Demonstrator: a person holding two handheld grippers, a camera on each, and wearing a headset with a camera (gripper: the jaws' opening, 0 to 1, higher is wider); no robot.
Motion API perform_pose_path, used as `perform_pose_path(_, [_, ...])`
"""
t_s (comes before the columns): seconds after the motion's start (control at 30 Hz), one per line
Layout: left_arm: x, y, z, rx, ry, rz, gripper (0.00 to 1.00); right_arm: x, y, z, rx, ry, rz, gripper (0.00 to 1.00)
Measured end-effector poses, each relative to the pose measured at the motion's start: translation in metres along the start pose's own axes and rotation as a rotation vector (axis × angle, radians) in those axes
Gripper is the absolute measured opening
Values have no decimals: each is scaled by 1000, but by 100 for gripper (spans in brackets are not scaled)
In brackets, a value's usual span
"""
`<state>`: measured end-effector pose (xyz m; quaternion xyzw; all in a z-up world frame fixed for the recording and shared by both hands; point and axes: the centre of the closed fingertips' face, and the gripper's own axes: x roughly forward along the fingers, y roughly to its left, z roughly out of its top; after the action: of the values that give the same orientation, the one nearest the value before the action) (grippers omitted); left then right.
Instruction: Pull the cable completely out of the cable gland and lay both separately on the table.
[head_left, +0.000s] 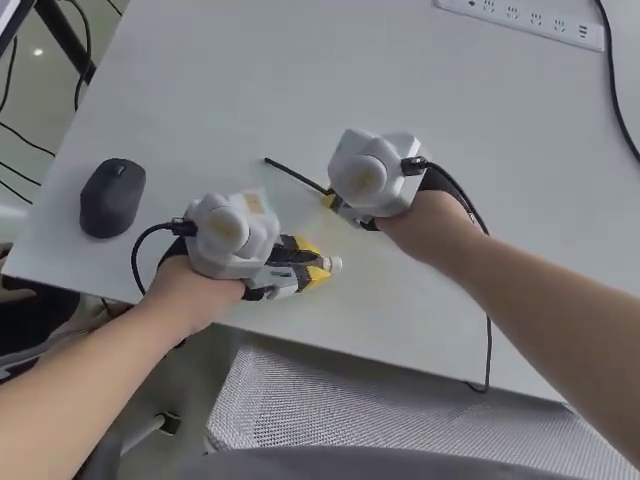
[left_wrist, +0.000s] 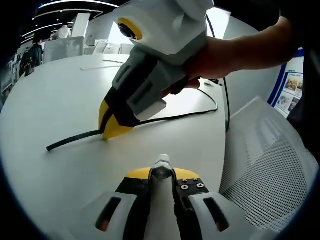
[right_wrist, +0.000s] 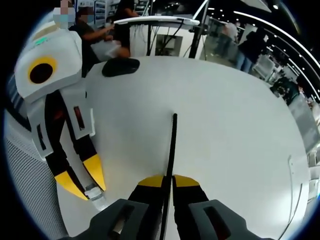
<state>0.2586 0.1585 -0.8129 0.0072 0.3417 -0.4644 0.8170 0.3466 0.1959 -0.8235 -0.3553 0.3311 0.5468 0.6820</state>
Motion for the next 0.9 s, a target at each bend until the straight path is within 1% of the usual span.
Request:
perform_pose_path(0.17, [0, -1, 0, 17, 21, 11, 16, -2, -1, 1, 26, -2, -3, 5])
perform_pose_path(0.3, [0, -2, 0, 38, 29, 21, 16, -5, -2, 0, 20, -1, -5, 11])
perform_pose_path(0.37, [-1, -2, 0, 29, 30, 26, 18, -7, -4, 0, 26, -6, -3, 12])
perform_pose_path(0.43, [-1, -2, 2, 27, 23, 31, 18, -11, -6, 1, 34, -14, -7, 13])
perform_pose_path(0.53, [-1, -2, 2, 32, 34, 43, 20, -16, -10, 4, 42, -32, -14, 15])
perform_pose_path(0.63, [-1, -2, 4, 31, 31, 53, 22, -24, -13, 9, 63, -61, -22, 19])
perform_pose_path(0.7, [-2, -2, 3, 26, 35, 60, 24, -31, -13, 11, 84, -84, -17, 22])
perform_pose_path(0.73, [-2, -2, 3, 23, 36, 61, 24, -36, -12, 12, 87, -97, -10, 24])
perform_pose_path(0.83, [-4, -2, 6, 17, 29, 75, 25, -47, -15, 10, 115, -122, -15, 29])
perform_pose_path(0.87, [-4, -2, 7, 12, 26, 82, 26, -54, -16, 12, 135, -145, -16, 30])
perform_pose_path(0.9, [-5, -1, 8, 9, 20, 93, 27, -58, -18, 12, 146, -158, -18, 31])
